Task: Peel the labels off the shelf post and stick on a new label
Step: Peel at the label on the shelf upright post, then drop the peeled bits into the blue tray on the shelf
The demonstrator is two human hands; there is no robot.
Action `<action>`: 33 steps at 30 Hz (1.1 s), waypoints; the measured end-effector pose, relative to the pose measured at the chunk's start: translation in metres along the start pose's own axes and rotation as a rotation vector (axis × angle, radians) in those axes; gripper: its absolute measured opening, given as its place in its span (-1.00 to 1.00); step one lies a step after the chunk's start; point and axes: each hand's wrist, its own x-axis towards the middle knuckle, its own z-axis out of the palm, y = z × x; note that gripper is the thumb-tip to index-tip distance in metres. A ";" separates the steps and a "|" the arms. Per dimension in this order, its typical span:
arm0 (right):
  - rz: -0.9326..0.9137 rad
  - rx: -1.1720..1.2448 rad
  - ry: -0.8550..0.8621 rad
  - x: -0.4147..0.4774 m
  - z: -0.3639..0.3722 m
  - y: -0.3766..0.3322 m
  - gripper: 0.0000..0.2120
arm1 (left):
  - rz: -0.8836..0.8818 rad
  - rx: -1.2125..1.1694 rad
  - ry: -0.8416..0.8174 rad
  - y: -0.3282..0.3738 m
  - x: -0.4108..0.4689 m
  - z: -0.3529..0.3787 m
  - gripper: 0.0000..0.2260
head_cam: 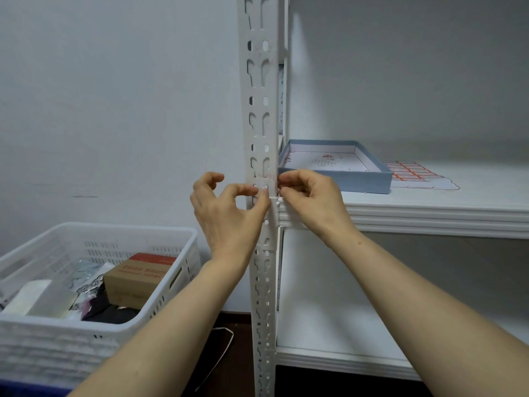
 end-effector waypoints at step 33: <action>0.071 0.098 -0.005 -0.003 -0.003 -0.005 -0.82 | -0.165 -0.243 -0.076 0.009 -0.011 -0.018 -0.83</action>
